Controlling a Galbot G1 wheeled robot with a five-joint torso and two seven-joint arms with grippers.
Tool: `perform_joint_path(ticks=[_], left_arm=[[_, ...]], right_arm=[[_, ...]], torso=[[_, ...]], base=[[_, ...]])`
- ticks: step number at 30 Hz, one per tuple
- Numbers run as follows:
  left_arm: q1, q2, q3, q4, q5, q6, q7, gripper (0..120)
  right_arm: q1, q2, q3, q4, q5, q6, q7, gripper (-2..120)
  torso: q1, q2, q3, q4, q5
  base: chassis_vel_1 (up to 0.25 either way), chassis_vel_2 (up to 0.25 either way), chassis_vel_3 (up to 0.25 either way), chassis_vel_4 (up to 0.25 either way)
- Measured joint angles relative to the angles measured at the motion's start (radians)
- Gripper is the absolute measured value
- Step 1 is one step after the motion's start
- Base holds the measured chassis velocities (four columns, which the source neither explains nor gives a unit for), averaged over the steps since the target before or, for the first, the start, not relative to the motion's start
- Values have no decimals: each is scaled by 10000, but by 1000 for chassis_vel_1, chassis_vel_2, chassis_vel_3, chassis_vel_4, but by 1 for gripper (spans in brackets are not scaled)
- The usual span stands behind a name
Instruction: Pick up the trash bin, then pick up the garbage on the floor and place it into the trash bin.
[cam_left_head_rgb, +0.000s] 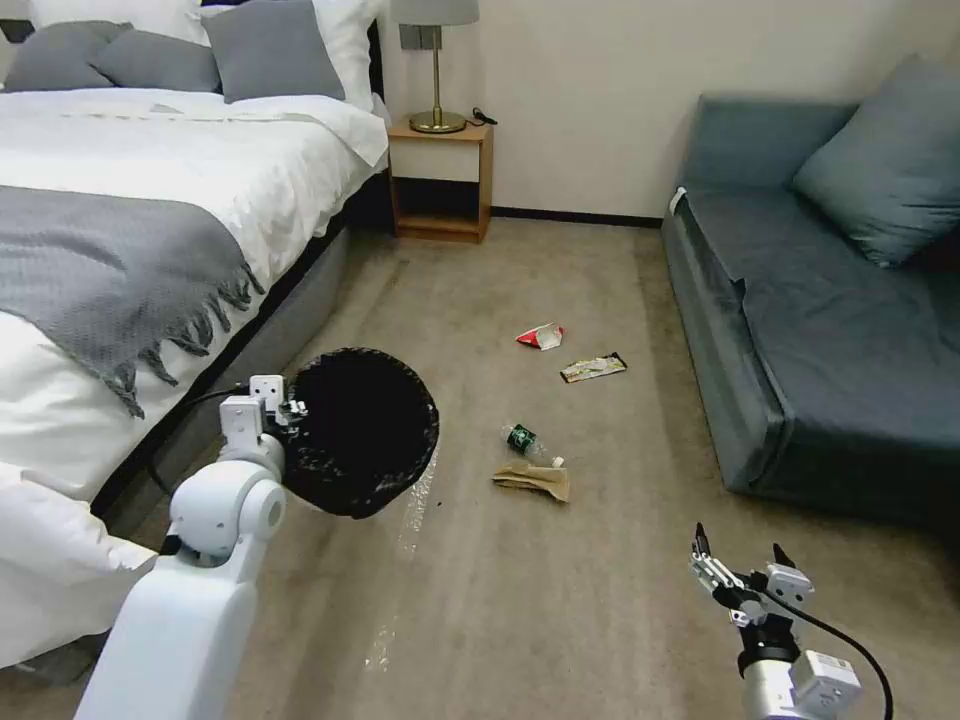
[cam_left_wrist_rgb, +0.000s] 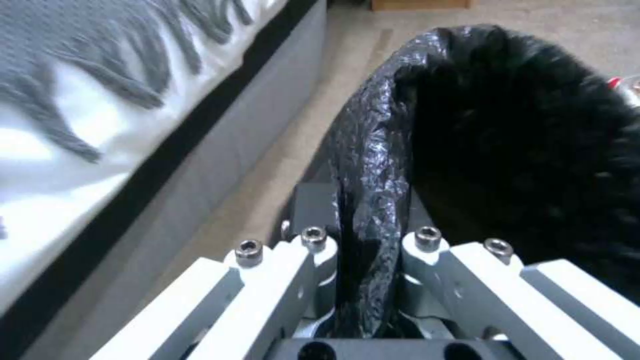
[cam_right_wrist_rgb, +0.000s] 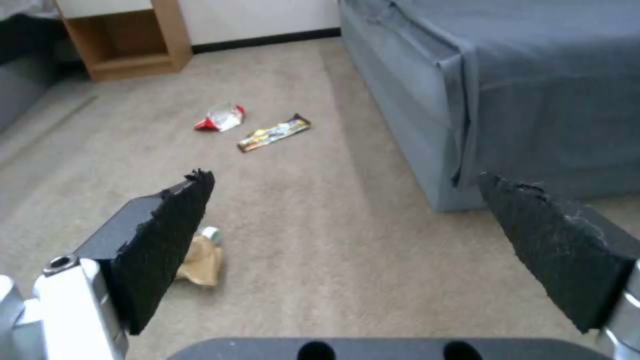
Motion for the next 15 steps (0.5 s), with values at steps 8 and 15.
perform_joint_path(ticks=[8, 15], left_arm=[[1168, 7, -225, -1251, -9, -6, 130, 7], [1999, -325, -271, -1526, 566, -12, 312, 7]], right_arm=[[41, 0, -28, -43, 154, -99, 2, 100], [72, 0, -63, -169, 145, 49, 11, 100]], torso=[[0, 0, 0, -2, 2], [0, 0, 0, -2, 0]], base=[[0, 0, 0, 0], [0, 0, 0, 0]])
